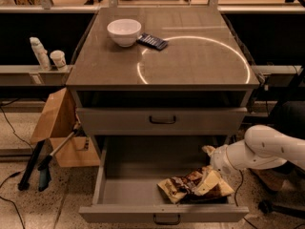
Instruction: Place brown chip bag into middle drawer
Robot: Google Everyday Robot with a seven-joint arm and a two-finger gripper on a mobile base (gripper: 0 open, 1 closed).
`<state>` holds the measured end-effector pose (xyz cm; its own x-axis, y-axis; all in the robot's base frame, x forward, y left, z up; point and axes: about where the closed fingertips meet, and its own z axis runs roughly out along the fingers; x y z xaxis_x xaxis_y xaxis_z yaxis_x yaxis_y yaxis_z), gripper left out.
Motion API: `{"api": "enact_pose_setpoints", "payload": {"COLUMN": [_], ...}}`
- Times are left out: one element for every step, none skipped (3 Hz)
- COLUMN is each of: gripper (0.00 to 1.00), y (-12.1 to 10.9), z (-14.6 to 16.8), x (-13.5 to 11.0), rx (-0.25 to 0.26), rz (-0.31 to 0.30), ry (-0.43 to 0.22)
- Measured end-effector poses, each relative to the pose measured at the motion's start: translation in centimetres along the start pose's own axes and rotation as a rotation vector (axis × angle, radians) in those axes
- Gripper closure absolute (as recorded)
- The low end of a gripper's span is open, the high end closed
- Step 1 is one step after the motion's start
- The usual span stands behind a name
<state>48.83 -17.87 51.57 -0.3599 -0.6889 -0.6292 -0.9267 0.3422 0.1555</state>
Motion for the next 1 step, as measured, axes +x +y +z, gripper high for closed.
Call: {"api": "enact_pose_setpoints", "payload": {"gripper": [0.0], "y": [0.0], "z": [0.0], "x": [0.0], "rx": [0.0], "rz": [0.0], "ry": [0.0]}}
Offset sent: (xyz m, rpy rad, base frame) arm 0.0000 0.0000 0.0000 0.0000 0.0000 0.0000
